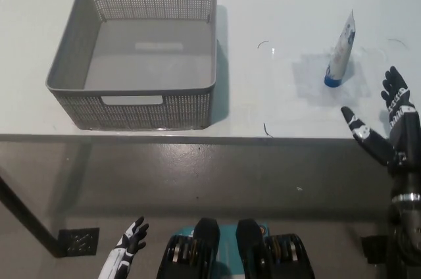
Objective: Use the right hand to pick up a shampoo and place it into a container on the left side
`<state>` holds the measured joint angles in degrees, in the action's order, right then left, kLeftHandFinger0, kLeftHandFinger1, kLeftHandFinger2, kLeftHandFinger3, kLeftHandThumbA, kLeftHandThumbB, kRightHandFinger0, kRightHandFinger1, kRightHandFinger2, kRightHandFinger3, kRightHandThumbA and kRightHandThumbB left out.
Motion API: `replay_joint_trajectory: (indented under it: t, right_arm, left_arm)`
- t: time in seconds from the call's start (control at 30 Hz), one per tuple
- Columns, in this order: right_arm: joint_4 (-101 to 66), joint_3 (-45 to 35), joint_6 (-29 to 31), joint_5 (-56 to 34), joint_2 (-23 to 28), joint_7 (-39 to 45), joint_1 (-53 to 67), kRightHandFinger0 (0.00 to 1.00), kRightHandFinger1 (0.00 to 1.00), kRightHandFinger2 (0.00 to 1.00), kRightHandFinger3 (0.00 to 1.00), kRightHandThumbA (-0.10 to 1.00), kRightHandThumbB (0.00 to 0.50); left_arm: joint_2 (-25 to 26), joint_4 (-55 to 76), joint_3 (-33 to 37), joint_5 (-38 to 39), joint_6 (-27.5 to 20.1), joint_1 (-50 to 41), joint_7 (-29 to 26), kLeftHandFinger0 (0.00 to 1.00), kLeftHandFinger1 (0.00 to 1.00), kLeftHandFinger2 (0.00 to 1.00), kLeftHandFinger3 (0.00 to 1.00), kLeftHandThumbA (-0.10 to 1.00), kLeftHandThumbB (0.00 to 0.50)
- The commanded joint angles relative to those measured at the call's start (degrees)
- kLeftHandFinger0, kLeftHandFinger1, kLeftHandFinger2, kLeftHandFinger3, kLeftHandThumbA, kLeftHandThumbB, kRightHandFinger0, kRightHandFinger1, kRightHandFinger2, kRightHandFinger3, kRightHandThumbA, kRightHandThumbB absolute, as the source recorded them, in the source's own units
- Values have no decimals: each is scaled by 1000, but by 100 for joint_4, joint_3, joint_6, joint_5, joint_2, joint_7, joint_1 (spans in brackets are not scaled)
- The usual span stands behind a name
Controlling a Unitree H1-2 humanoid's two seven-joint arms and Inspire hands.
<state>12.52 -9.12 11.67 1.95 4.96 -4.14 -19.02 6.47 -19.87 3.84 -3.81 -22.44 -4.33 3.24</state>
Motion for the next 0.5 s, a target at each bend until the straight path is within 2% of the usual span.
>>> replay_joint_trajectory:
  t: [0.0,0.17,0.23,0.3,0.47]
  right_arm:
    - [462,-142,48,-247,116,-99,-516,1000,1000,1000,1000,824,243]
    - [1199,-192,-5,-195,229,-204,-1014,1000,1000,1000,1000,877,265]
    - [1566,-188,10,-170,293,-233,-1273,1000,1000,1000,1000,899,259]
    - [1883,-206,-3,-199,331,-258,-1518,1000,1000,1000,1000,895,288]
    - [2664,-209,8,-233,418,-257,-2072,1000,1000,1000,1000,851,271]
  left_arm:
    - [19,106,-2,-55,-316,14,-24,1000,1000,1000,1000,1000,231]
    - [2,109,-5,-36,-283,25,-16,1000,1000,1000,1000,1000,238]
    - [1,138,-5,-29,-235,20,-8,1000,1000,1000,1000,1000,236]
    - [-3,147,-7,9,-263,10,12,1000,1000,1000,1000,990,233]
    - [11,89,1,-68,-317,47,-16,1000,1000,1000,1000,1000,223]
